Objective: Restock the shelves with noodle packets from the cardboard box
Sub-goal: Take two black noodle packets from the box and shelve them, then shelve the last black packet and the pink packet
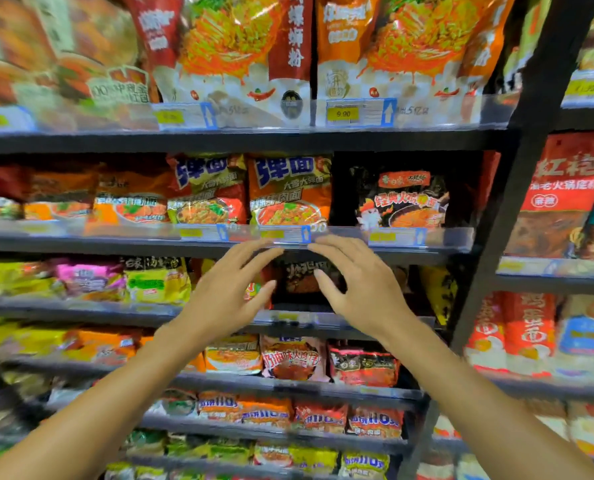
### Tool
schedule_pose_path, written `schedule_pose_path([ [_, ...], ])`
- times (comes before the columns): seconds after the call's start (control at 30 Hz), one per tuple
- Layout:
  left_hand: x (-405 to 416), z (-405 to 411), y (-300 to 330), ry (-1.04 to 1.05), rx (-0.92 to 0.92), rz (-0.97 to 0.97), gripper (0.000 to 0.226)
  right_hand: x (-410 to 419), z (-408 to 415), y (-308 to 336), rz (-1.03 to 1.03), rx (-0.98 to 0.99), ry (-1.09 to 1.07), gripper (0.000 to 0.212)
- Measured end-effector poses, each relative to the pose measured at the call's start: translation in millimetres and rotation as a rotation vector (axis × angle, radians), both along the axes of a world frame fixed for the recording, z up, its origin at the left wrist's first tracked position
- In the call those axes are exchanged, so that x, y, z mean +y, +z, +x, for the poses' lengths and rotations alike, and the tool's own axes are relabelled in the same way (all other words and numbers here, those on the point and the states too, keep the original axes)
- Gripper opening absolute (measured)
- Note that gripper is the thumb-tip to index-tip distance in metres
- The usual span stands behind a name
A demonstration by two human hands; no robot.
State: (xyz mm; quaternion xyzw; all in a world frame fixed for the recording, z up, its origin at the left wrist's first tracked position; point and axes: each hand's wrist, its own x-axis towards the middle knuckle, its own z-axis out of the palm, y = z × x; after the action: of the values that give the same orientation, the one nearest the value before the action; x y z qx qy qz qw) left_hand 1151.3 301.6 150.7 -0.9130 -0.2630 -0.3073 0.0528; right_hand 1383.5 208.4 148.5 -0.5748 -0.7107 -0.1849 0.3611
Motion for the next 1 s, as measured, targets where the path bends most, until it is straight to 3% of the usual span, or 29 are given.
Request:
schedule_pose_path([
  [0.33, 0, -345, -62, 0.516, 0.273, -0.251, 0.076, 81, -261, -48, -0.440, -0.134, 0.239, 0.056],
  [0.43, -24, -449, -84, 0.649, 0.321, -0.323, 0.073, 103, -356, -60, -0.518, -0.191, 0.351, 0.060],
  [0.67, -101, -654, -120, 0.997, 0.278, -0.461, 0.066, 120, -585, -90, -0.626, -0.324, 0.600, 0.062],
  [0.83, -153, -746, -141, 1.235, 0.200, -0.552, 0.070, 120, -720, -120, -0.679, -0.389, 0.780, 0.064],
  [0.93, -175, -800, -166, 1.330, 0.131, -0.627, 0.086, 128, -793, -145, -0.728, -0.439, 0.858, 0.069],
  [1.0, -183, -836, -180, 1.391, 0.080, -0.681, 0.077, 142, -838, -167, -0.773, -0.450, 0.903, 0.079],
])
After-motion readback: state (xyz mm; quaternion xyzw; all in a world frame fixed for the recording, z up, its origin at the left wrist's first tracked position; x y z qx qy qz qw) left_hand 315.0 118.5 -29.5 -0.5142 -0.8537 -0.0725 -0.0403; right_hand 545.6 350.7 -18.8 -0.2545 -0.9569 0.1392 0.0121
